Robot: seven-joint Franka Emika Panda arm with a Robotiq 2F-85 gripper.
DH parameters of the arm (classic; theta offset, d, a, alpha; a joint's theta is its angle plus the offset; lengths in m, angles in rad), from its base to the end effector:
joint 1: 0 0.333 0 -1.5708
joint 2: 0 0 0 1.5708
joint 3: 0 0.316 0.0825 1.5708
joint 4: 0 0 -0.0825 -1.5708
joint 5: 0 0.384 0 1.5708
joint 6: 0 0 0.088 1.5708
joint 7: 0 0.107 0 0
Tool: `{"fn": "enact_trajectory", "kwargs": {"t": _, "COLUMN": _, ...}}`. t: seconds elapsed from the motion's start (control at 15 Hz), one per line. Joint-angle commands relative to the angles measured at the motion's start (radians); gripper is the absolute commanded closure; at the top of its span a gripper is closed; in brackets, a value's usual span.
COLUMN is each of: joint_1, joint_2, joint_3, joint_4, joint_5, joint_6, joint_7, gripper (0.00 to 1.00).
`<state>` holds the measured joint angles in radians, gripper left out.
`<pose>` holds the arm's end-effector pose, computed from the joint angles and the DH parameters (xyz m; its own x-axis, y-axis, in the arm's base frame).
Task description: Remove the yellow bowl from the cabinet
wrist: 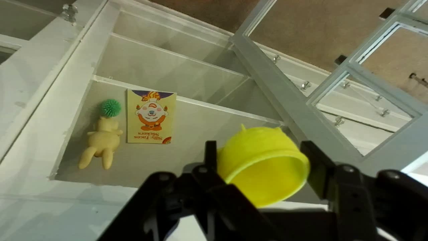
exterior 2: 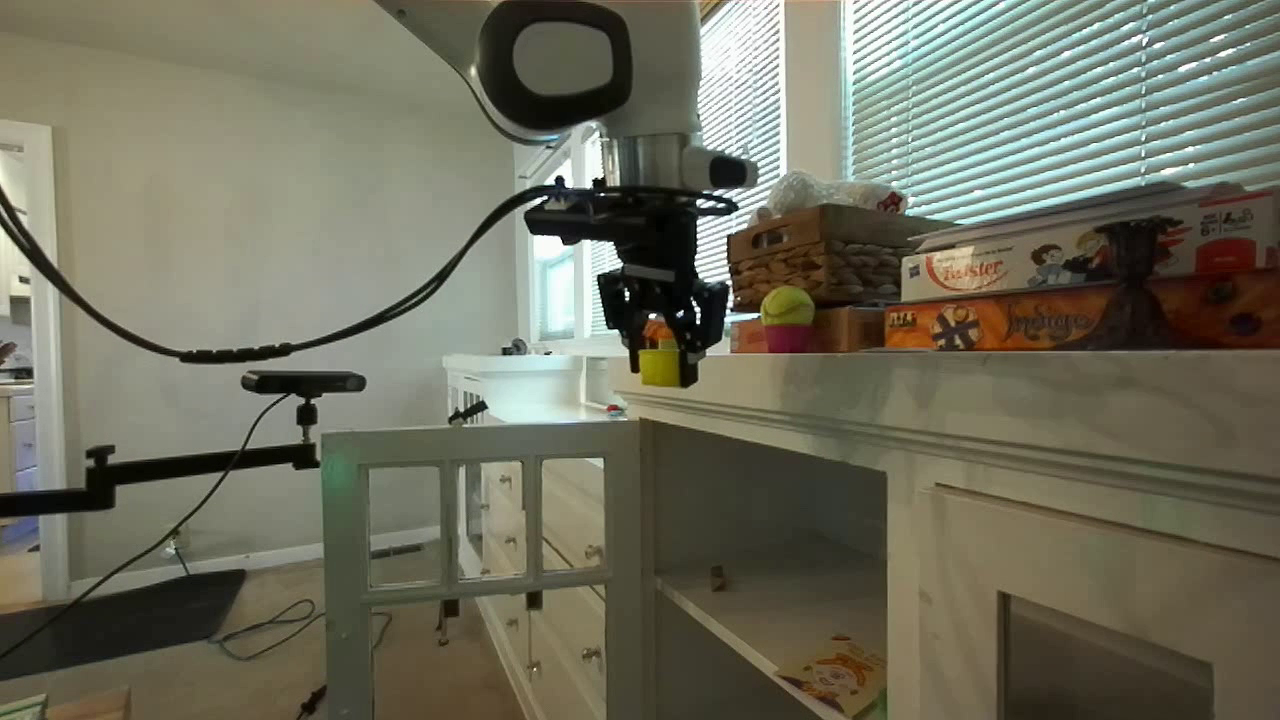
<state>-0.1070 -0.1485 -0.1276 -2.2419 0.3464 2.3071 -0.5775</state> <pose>0.5052 -0.1153 0.4522 0.9439 0.1012 0.3143 0.1600 -0.9729 -0.1672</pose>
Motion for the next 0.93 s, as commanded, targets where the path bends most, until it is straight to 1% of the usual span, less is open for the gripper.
{"fn": "enact_trajectory", "kwargs": {"t": 0.0, "joint_1": -0.002, "joint_2": -0.027, "joint_3": -0.019, "joint_4": 0.026, "joint_5": -0.055, "joint_6": -0.004, "joint_7": 0.094, "gripper": 0.61}}
{"fn": "enact_trajectory", "kwargs": {"t": 0.33, "joint_1": -0.014, "joint_2": -0.040, "joint_3": -0.049, "joint_4": 0.059, "joint_5": -0.075, "joint_6": 0.005, "joint_7": 0.154, "gripper": 0.61}}
{"fn": "enact_trajectory", "kwargs": {"t": 0.87, "joint_1": -0.023, "joint_2": 0.012, "joint_3": -0.083, "joint_4": 0.135, "joint_5": -0.044, "joint_6": 0.001, "joint_7": 0.236, "gripper": 0.61}}
